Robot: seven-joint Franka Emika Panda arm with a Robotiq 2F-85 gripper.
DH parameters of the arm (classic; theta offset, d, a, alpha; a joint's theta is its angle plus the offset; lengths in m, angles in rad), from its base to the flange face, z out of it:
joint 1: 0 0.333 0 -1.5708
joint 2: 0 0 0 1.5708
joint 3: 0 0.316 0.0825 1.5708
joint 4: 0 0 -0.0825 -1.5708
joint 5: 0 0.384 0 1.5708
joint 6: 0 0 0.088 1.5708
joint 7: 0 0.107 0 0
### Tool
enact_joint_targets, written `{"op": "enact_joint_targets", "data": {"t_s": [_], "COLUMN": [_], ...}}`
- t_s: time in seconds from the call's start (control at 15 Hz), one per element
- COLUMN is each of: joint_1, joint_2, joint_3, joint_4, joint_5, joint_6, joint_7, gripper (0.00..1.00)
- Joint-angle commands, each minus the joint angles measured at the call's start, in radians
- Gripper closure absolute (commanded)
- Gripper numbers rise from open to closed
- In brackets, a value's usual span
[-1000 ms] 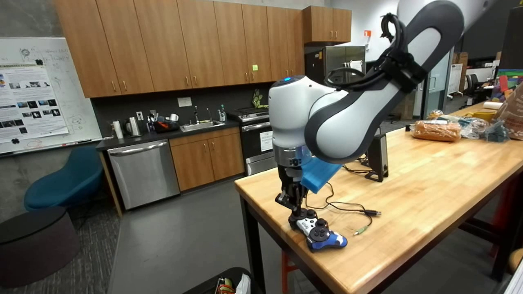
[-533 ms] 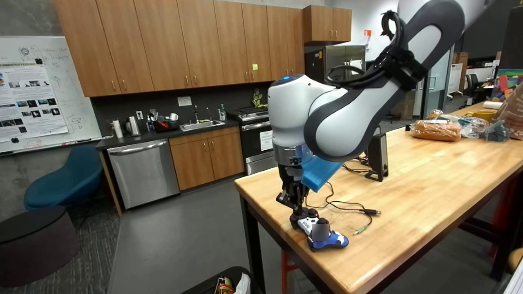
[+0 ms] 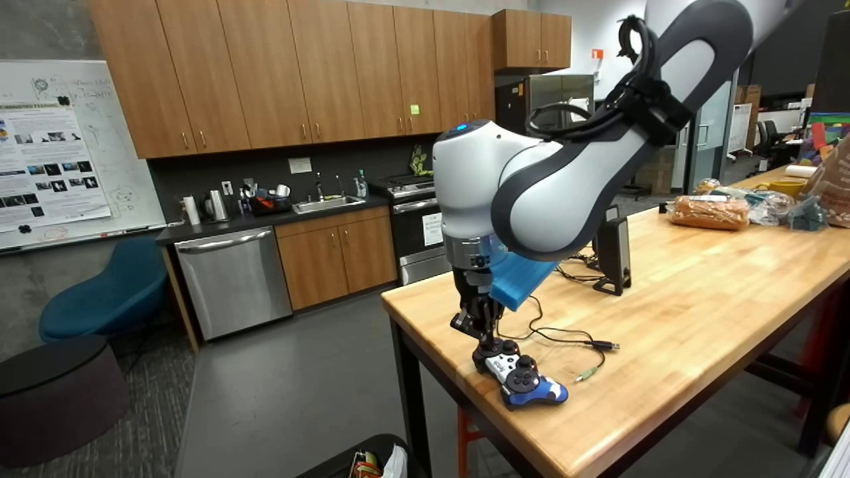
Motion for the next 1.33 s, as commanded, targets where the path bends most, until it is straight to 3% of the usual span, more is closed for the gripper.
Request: {"op": "enact_joint_targets", "data": {"t_s": [0.0,1.0,1.27], "joint_1": [0.016,0.014,0.011], "joint_2": [-0.009,0.021,-0.028], "joint_3": [-0.015,-0.023,-0.028], "joint_4": [0.012,0.003,-0.007], "joint_5": [-0.012,0.004,0.004], "joint_6": [-0.035,-0.025,-0.029], "joint_7": [-0.002,-0.007,-0.007], "gripper": [1.00,1.00,1.00]}}
